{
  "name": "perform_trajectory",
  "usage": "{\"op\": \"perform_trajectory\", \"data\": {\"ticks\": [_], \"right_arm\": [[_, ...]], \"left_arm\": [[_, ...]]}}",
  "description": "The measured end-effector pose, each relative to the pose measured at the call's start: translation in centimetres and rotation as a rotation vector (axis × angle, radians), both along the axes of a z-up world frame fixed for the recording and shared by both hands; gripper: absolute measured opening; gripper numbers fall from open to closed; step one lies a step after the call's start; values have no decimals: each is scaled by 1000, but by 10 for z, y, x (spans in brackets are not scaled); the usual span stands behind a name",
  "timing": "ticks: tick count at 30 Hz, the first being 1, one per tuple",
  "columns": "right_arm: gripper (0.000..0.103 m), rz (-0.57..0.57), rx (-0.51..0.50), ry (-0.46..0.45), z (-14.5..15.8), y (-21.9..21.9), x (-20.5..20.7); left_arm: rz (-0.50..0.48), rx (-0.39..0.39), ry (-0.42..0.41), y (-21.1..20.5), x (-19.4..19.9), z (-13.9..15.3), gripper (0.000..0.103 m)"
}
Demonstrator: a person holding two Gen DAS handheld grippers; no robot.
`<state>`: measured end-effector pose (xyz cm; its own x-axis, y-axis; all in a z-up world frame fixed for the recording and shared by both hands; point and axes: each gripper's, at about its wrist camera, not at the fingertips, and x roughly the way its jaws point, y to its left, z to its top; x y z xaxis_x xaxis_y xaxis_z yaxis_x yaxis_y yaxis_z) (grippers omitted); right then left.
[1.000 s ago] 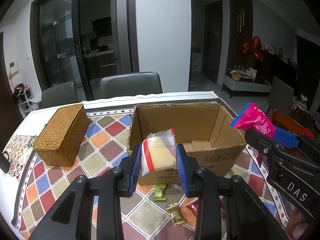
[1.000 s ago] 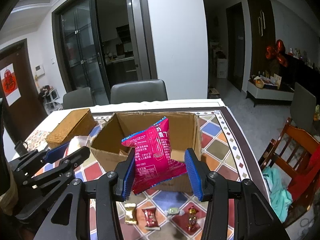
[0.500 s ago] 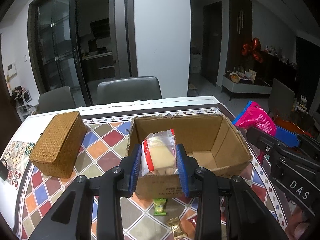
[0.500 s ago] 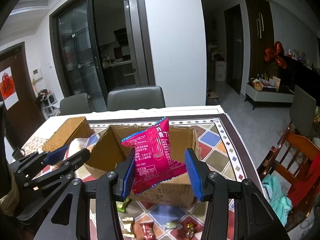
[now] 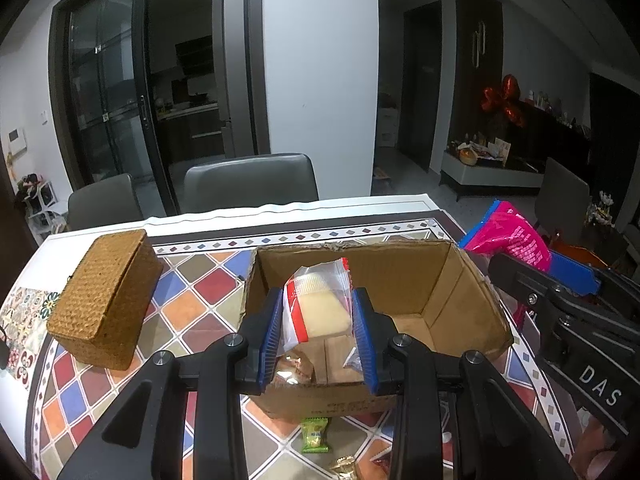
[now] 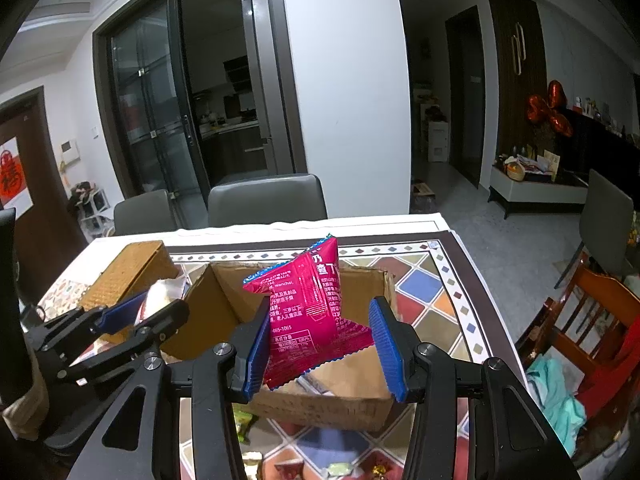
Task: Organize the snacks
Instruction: 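Lower the cake packet and pink packet into the cardboard box with both tools, then open both tools to release the packets inside the box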
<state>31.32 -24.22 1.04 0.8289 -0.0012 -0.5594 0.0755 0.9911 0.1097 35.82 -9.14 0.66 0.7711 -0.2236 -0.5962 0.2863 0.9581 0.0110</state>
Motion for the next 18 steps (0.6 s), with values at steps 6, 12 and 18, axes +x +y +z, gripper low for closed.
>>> {"op": "perform_trajectory", "data": {"ticks": [6, 12, 18], "right_arm": [[49, 1, 2, 5, -3, -2, 11], [49, 4, 3, 12, -8, 0, 22], [49, 9, 7, 23, -15, 1, 31]], "left_arm": [[3, -1, 4, 2, 9, -4, 34], [8, -2, 14, 1, 18, -6, 34], [14, -3, 25, 1, 27, -11, 34]]}}
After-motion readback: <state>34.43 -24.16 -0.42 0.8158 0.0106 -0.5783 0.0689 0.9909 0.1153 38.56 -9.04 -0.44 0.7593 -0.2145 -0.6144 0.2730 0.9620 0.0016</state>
